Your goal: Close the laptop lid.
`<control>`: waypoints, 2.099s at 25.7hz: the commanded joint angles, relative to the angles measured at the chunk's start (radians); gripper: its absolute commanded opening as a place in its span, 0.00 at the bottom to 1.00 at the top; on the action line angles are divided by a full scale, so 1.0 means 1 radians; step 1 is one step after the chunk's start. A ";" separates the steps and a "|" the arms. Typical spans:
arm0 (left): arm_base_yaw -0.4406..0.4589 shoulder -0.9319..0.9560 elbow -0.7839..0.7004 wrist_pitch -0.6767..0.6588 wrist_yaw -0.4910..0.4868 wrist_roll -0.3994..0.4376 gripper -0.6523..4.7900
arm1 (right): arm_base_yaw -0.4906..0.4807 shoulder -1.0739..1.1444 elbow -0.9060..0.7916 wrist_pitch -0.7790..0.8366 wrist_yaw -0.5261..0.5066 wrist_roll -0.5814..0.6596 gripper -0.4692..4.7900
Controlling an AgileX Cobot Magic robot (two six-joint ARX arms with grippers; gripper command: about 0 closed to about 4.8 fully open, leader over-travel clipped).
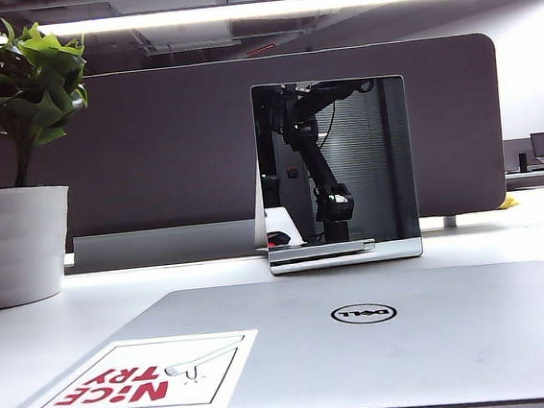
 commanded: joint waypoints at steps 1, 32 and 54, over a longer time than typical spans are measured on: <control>0.002 -0.051 0.001 -0.029 0.002 0.005 0.12 | 0.000 -0.003 0.004 0.011 0.002 -0.003 0.08; 0.001 -0.047 0.001 -0.031 0.007 0.026 0.11 | 0.000 -0.003 0.004 0.010 0.002 -0.003 0.08; 0.001 -0.047 0.001 -0.032 0.008 0.046 0.12 | 0.000 -0.003 0.004 0.010 0.002 -0.003 0.08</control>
